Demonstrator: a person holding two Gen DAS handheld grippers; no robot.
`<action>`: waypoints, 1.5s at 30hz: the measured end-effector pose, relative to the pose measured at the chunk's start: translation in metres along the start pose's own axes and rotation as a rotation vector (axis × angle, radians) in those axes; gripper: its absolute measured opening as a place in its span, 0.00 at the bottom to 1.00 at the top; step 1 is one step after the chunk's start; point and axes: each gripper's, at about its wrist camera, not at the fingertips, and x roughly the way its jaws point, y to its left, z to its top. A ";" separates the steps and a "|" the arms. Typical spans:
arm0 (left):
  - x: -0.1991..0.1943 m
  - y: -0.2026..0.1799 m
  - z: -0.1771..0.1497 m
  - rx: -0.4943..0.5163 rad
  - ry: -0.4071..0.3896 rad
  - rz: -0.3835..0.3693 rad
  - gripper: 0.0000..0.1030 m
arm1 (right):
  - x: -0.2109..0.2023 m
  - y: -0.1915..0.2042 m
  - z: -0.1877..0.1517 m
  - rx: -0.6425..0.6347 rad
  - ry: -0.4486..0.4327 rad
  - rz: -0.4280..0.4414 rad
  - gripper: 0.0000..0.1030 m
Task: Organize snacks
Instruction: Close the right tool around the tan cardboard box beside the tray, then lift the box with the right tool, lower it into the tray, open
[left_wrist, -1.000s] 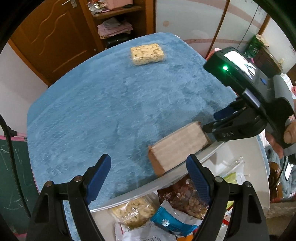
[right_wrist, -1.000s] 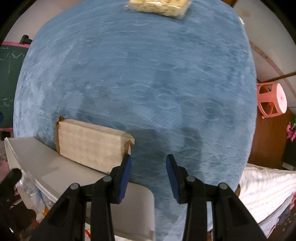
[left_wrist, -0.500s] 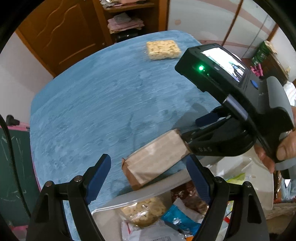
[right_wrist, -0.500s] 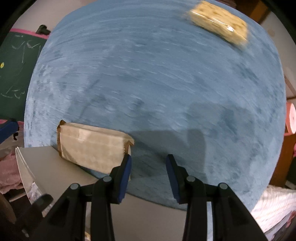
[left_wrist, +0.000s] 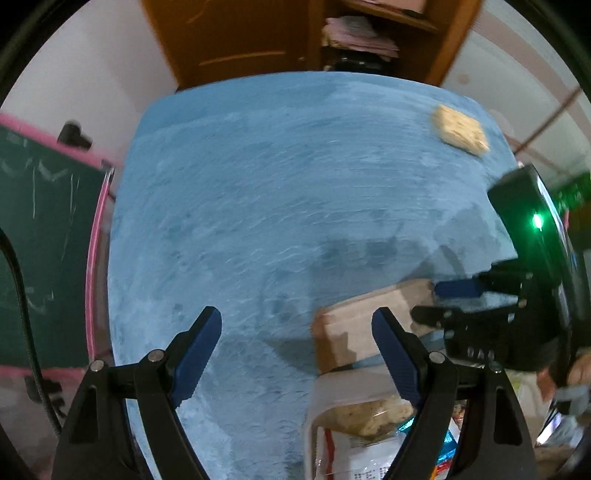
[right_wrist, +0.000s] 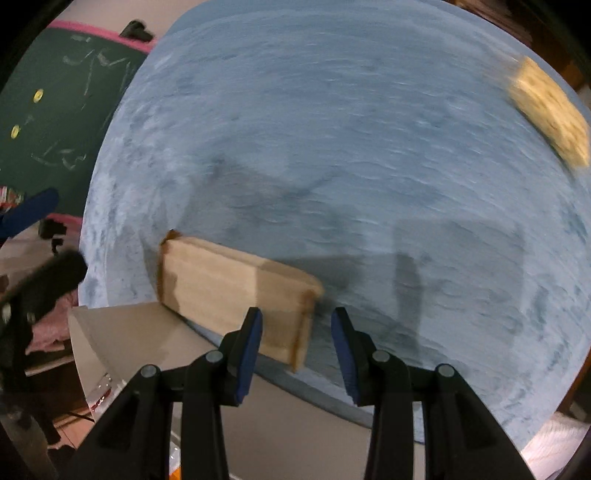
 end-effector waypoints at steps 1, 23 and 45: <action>0.001 0.004 -0.001 -0.021 0.006 -0.002 0.80 | 0.002 0.005 0.001 -0.011 0.000 0.004 0.39; 0.042 0.003 -0.023 -0.080 0.115 -0.133 0.80 | 0.001 -0.026 0.000 0.105 -0.010 0.350 0.48; 0.039 0.018 -0.025 -0.147 0.139 -0.148 0.80 | -0.042 0.007 0.009 -0.030 -0.206 0.386 0.09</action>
